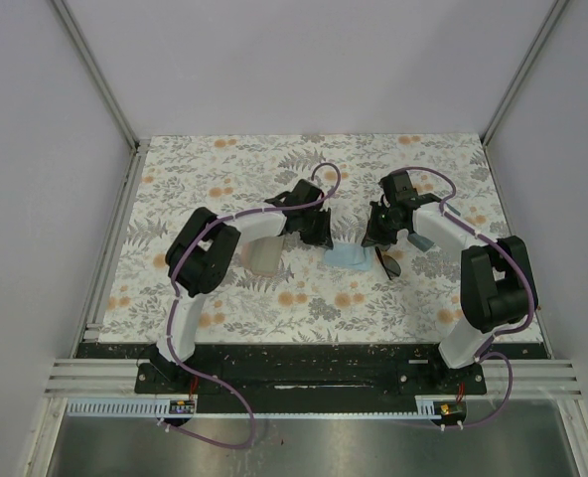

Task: Organize the sunglasses

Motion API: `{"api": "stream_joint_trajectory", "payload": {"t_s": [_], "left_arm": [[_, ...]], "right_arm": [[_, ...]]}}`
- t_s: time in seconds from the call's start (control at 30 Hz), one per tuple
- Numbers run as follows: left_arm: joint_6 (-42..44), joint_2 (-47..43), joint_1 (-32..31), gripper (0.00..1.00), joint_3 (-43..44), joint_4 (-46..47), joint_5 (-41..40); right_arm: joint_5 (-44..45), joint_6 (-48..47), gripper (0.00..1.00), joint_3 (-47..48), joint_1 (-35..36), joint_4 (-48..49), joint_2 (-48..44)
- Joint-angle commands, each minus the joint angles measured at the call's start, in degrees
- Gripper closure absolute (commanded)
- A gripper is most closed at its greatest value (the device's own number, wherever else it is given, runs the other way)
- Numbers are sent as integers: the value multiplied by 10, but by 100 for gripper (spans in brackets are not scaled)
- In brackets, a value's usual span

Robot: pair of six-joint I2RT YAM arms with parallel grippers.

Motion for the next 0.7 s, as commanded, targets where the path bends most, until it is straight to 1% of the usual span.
{"api": "stream_joint_trajectory", "payload": {"t_s": [0.0, 0.17, 0.37, 0.47, 0.6, 0.67], "left_arm": [[3, 24, -8, 100, -5, -93, -19], [3, 8, -8, 100, -3, -93, -37], [-1, -43, -9, 100, -12, -90, -63], [-17, -82, -8, 100, -46, -69, -74], [-49, -138, -10, 100, -102, -39, -95], [-63, -166, -11, 100, -128, -33, -109]], "right_arm": [[-9, 3, 100, 14, -2, -3, -25], [-11, 3, 100, 18, -2, -2, -22], [-22, -5, 100, 35, -2, -2, 6], [-31, -14, 100, 50, -2, 4, 13], [-75, -12, 100, 52, 0, 40, 15], [-74, -9, 100, 56, 5, 51, 19]]}}
